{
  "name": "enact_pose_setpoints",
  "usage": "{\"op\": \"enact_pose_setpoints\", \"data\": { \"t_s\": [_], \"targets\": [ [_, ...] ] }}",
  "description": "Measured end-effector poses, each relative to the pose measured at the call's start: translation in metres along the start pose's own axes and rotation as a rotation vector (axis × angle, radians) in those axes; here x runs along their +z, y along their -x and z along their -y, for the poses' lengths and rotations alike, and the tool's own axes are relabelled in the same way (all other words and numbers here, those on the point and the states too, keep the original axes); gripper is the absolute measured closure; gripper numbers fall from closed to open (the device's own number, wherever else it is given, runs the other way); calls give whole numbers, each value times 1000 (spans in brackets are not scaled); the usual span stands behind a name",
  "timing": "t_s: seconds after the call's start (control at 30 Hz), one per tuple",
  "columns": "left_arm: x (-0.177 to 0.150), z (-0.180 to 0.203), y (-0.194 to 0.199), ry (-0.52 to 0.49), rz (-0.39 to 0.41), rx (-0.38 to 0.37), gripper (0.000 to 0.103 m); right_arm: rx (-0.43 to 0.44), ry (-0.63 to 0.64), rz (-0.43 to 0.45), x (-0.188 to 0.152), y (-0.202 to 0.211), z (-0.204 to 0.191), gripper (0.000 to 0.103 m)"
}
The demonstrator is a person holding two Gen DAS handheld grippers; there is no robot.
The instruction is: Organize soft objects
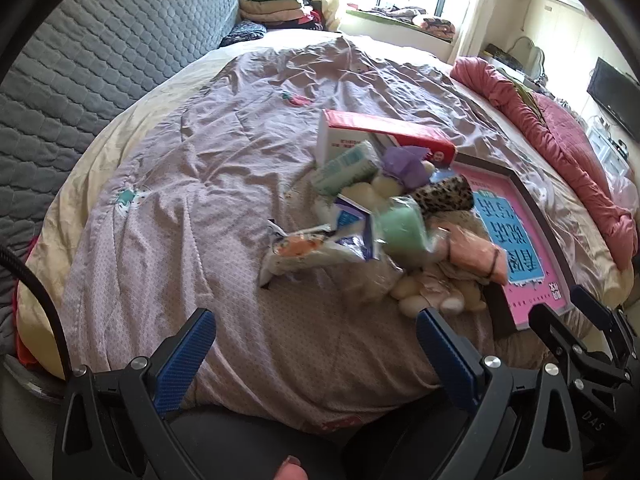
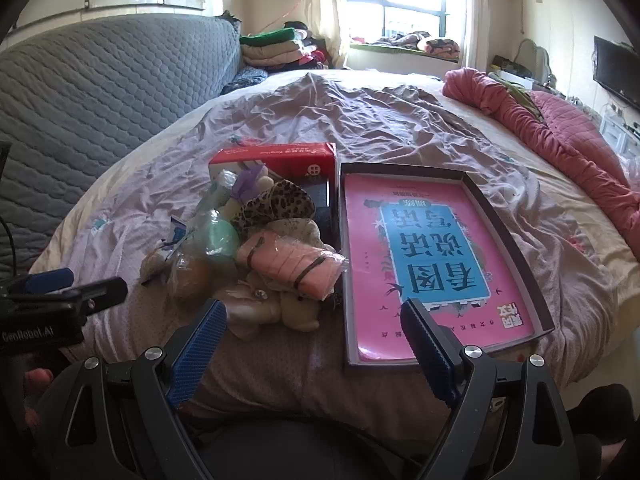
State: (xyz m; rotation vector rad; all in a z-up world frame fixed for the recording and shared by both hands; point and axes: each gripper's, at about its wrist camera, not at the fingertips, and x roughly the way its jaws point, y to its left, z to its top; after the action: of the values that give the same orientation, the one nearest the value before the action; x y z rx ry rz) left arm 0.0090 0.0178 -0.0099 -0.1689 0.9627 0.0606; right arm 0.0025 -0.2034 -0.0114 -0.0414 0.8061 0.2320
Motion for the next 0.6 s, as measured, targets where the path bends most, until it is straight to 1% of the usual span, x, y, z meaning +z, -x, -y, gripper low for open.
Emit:
{"op": "enact_pose_setpoints", "data": {
  "t_s": [0.13, 0.27, 0.37, 0.5, 0.6],
  "targets": [
    [5, -12, -10, 0, 3, 12, 2, -2, 10, -6, 2, -7, 0, 13],
    [10, -24, -24, -27, -2, 8, 2, -4, 20, -16, 6, -16, 2, 13],
    [15, -25, -37, -85, -18, 21, 2, -1, 30, -39, 9, -25, 4, 13],
    [20, -22, -54, -188, -14, 47, 3, -13, 67, -62, 14, -39, 5, 13],
    [23, -23, -66, -235, -31, 49, 8, -15, 116, -77, 17, -49, 3, 13]
  ]
}}
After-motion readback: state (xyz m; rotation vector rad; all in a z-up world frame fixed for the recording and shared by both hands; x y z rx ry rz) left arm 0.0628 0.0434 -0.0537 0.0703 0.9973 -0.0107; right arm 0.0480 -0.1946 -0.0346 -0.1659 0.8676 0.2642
